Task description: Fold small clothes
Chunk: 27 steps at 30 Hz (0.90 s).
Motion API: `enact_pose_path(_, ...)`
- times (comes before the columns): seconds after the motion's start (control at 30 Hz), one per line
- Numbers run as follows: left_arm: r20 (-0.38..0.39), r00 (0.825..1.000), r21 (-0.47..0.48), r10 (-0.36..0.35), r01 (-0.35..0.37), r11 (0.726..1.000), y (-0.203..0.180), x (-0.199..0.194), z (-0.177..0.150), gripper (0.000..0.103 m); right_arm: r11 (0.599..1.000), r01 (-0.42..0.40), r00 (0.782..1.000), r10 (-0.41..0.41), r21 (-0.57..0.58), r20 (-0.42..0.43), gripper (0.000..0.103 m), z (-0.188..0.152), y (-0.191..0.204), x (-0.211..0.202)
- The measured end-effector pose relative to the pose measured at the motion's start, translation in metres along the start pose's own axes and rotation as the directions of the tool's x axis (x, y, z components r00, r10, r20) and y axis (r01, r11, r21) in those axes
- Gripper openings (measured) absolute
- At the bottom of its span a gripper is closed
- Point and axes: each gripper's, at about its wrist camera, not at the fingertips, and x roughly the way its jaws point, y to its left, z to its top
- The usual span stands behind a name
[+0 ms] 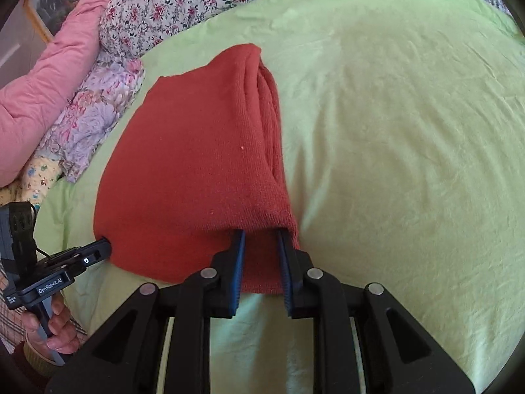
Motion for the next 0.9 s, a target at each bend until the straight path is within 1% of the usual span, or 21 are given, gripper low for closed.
enact_pose_path(0.1, 0.003, 1.000, -0.003, 0.011, -0.011, 1.000, -0.003, -0.009, -0.003, 0.012, 1.000, 0.002, 1.000, -0.003, 0.007, 0.010, 0.022, 0.001, 0.007, -0.011)
enact_pose_path(0.2, 0.025, 0.999, -0.003, 0.022, -0.022, 1.000, -0.004, -0.019, -0.007, 0.020, 1.000, 0.000, 0.999, 0.000, 0.001, 0.042, 0.024, -0.007, 0.015, -0.031)
enact_pose_path(0.27, 0.047, 0.998, -0.004, 0.035, -0.034, 0.999, -0.007, -0.029, -0.016, 0.033, 1.000, -0.019, 0.998, 0.019, -0.002, 0.056, 0.027, -0.011, 0.016, -0.040)
enact_pose_path(0.3, 0.063, 0.996, 0.004, 0.057, -0.058, 0.998, -0.009, -0.033, -0.020, 0.037, 1.000, -0.023, 0.998, 0.023, -0.004, 0.062, 0.030, -0.013, 0.018, -0.044)
enact_pose_path(0.33, 0.074, 0.994, 0.013, 0.083, -0.085, 0.996, -0.010, -0.036, -0.023, 0.044, 1.000, -0.023, 0.997, 0.023, -0.005, 0.068, 0.031, -0.017, 0.020, -0.048)
enact_pose_path(0.37, 0.078, 0.992, 0.019, 0.101, -0.103, 0.995, -0.011, -0.037, -0.025, 0.047, 1.000, -0.020, 0.997, 0.021, -0.008, 0.074, 0.032, -0.020, 0.022, -0.051)
enact_pose_path(0.4, 0.080, 0.991, 0.022, 0.109, -0.111, 0.994, -0.009, -0.038, -0.026, 0.047, 1.000, -0.019, 0.997, 0.020, -0.013, 0.077, 0.033, -0.023, 0.023, -0.054)
enact_pose_path(0.53, 0.065, 0.992, -0.009, 0.104, -0.103, 0.995, -0.003, -0.042, -0.037, 0.047, 0.999, 0.000, 0.997, 0.003, -0.038, 0.082, 0.034, -0.039, 0.032, -0.060)
enact_pose_path(0.63, 0.060, 0.991, -0.008, 0.119, -0.119, 0.993, -0.002, -0.045, -0.047, 0.052, 0.999, -0.006, 0.997, 0.009, -0.046, 0.077, 0.035, -0.052, 0.037, -0.062)
enact_pose_path(0.73, 0.063, 0.988, 0.006, 0.142, -0.142, 0.990, -0.004, -0.050, -0.060, 0.054, 0.998, -0.001, 0.997, 0.006, -0.066, 0.075, 0.040, -0.065, 0.044, -0.065)
enact_pose_path(0.77, 0.062, 0.988, 0.010, 0.143, -0.144, 0.990, -0.005, -0.052, -0.064, 0.055, 0.997, 0.000, 0.997, 0.005, -0.074, 0.075, 0.044, -0.069, 0.046, -0.066)
enact_pose_path(0.8, 0.060, 0.988, 0.013, 0.143, -0.144, 0.990, -0.005, -0.054, -0.068, 0.057, 0.997, 0.001, 0.997, 0.005, -0.082, 0.075, 0.047, -0.073, 0.049, -0.067)
enact_pose_path(0.87, 0.055, 0.988, 0.014, 0.143, -0.144, 0.990, -0.006, -0.056, -0.073, 0.064, 0.996, -0.003, 0.997, 0.010, -0.094, 0.075, 0.050, -0.081, 0.055, -0.068)
enact_pose_path(0.9, 0.050, 0.989, 0.018, 0.141, -0.142, 0.990, -0.007, -0.057, -0.076, 0.065, 0.995, -0.007, 0.997, 0.014, -0.098, 0.071, 0.051, -0.084, 0.057, -0.068)
